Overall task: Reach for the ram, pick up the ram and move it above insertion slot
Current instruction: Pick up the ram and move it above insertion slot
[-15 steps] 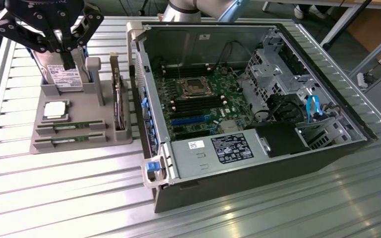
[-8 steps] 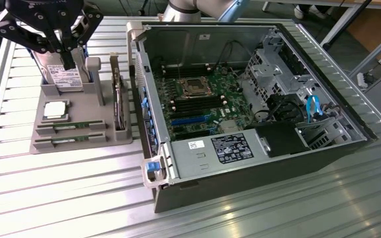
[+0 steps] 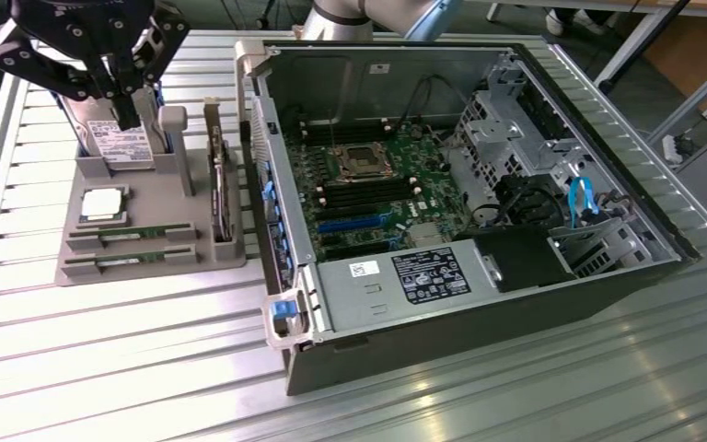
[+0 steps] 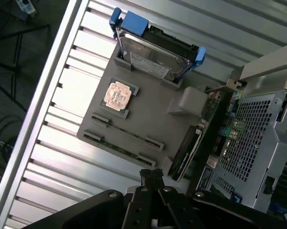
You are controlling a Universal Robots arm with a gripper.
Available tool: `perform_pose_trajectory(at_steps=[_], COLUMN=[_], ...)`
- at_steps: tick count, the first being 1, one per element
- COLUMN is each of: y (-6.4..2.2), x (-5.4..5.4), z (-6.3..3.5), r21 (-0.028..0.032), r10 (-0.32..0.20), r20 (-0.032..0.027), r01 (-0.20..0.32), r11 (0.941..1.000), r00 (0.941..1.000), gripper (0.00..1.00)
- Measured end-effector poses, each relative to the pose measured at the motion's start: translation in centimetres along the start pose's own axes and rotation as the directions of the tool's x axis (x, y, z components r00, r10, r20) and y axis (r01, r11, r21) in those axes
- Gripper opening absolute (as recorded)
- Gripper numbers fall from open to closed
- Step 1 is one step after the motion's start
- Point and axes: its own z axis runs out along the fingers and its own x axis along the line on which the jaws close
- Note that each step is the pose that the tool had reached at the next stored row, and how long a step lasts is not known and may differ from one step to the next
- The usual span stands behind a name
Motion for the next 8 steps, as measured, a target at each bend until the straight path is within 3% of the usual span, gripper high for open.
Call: perform_pose_trajectory(at_steps=[8], y=[0.0], x=[0.0], z=[0.0], r21=[-0.0023], r10=[-0.081], r20=[-0.0033], r01=[0.081], r11=[0.9967], r00=[0.9967], gripper=[0.1])
